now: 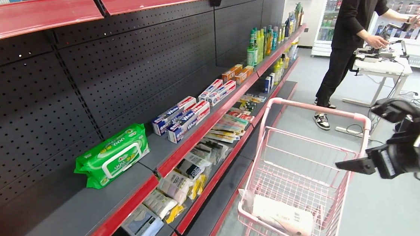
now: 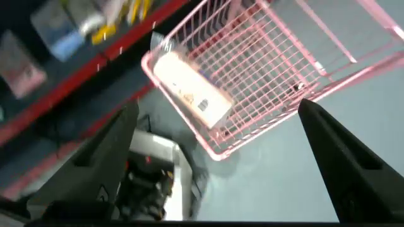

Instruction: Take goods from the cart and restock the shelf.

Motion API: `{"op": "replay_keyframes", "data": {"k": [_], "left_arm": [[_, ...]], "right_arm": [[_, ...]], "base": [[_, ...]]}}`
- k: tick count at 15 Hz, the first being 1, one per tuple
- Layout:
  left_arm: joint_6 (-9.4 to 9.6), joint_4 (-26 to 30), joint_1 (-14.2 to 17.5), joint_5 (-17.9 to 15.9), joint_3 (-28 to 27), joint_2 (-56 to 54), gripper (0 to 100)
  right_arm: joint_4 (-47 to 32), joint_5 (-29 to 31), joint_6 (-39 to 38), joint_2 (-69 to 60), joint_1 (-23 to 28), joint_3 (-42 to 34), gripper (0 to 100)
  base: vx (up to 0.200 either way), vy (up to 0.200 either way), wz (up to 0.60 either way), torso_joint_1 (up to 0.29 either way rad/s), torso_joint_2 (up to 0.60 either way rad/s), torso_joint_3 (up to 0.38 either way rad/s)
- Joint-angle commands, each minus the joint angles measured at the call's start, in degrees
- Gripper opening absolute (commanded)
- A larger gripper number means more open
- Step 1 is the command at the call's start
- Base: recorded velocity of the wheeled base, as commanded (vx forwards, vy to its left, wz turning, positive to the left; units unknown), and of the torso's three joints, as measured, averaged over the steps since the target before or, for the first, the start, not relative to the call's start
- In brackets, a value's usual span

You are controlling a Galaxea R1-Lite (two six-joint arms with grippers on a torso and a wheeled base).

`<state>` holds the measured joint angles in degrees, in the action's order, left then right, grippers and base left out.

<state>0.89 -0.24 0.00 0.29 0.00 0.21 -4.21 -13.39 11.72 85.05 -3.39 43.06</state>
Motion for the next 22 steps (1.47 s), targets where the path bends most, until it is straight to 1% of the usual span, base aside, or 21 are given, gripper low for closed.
{"op": "replay_keyframes", "data": {"k": [1, 3, 4, 6, 8, 10, 14, 22], "left_arm": [[-0.01, 0.0, 0.0, 0.1, 0.0, 0.0, 100], [-0.45, 0.0, 0.0, 0.1, 0.0, 0.0, 100], [-0.63, 0.1, 0.0, 0.1, 0.0, 0.0, 100], [-0.71, 0.1, 0.0, 0.1, 0.0, 0.0, 100], [-0.63, 0.1, 0.0, 0.0, 0.0, 0.0, 100], [-0.63, 0.1, 0.0, -0.1, 0.0, 0.0, 100], [-0.63, 0.1, 0.0, -0.1, 0.0, 0.0, 100], [-0.54, 0.1, 0.0, -0.1, 0.0, 0.0, 100]], "right_arm": [[-0.1, -2.3, 14.7, 21.2, -2.2, 3.6, 100], [0.0, -2.1, 19.3, 26.0, -3.6, 4.8, 100], [0.1, -1.9, 19.5, 27.3, -4.4, 5.0, 100], [0.3, -0.6, 19.2, 31.4, -7.9, 6.5, 100], [0.4, 1.9, 18.8, 35.9, -11.9, 9.1, 100], [0.4, 4.9, 18.2, 39.0, -14.2, 10.6, 100], [1.7, 5.3, 18.2, 42.6, -14.7, 12.1, 100], [1.8, 8.1, 18.2, 44.1, -16.6, 13.9, 100]], "base": [[0.000, 0.000, 0.00, 0.000, 0.00, 0.000], [0.000, 0.000, 0.00, 0.000, 0.00, 0.000], [0.000, 0.000, 0.00, 0.000, 0.00, 0.000], [0.000, 0.000, 0.00, 0.000, 0.00, 0.000], [0.000, 0.000, 0.00, 0.000, 0.00, 0.000], [0.000, 0.000, 0.00, 0.000, 0.00, 0.000], [0.000, 0.000, 0.00, 0.000, 0.00, 0.000], [0.000, 0.000, 0.00, -0.009, 0.02, 0.016]]}}
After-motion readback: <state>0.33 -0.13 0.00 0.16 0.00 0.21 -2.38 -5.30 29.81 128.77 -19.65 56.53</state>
